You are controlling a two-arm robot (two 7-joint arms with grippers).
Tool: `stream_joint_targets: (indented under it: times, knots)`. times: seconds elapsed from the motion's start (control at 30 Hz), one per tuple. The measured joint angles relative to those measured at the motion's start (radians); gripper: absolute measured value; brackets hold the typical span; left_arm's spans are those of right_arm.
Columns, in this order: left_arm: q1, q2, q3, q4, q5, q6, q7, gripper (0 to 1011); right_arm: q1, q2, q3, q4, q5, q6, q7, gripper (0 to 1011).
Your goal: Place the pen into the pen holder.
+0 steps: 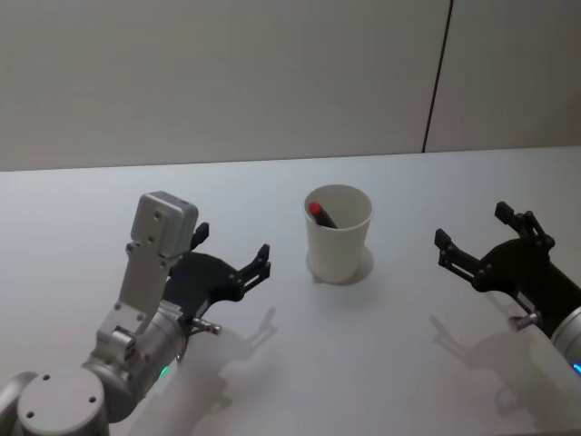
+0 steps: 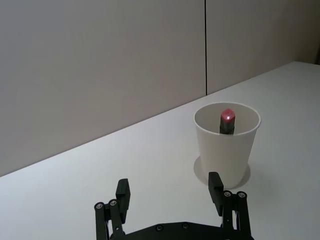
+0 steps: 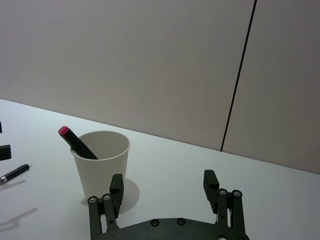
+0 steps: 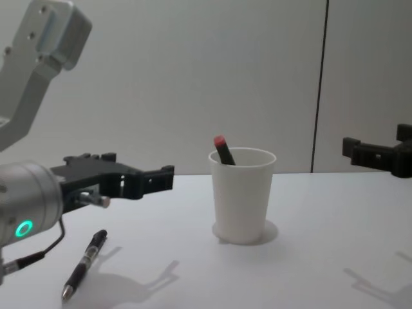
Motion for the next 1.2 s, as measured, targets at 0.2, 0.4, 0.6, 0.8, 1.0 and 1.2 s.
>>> stream_joint_targets:
  times: [0.2, 0.4, 0.6, 0.8, 1.0, 1.2]
  knots:
    - [0.015, 0.026, -0.015, -0.016, -0.02, 0.048, -0.011, 1000, -0.001, 0.0, 0.0, -0.001, 0.0, 0.0, 0.0, 1001]
    - [0.023, 0.042, -0.025, -0.025, -0.031, 0.089, -0.021, 1000, -0.001, 0.001, 0.0, -0.001, 0.0, 0.0, 0.0, 1001]
    - [0.026, 0.053, -0.035, -0.029, -0.049, 0.147, -0.029, 1000, -0.001, 0.001, 0.0, -0.001, 0.0, 0.0, 0.0, 1001]
    - [0.025, 0.055, -0.045, -0.029, -0.081, 0.205, -0.03, 1000, -0.001, 0.001, 0.0, -0.001, 0.0, 0.0, 0.0, 1001]
    - [0.019, 0.052, -0.054, -0.018, -0.113, 0.251, -0.027, 1000, -0.001, 0.001, 0.0, -0.001, 0.0, 0.0, 0.0, 1001]
    - [0.009, 0.045, -0.062, -0.004, -0.135, 0.282, -0.023, 1000, -0.001, 0.0, 0.0, 0.0, 0.0, 0.0, 0.0, 1001]
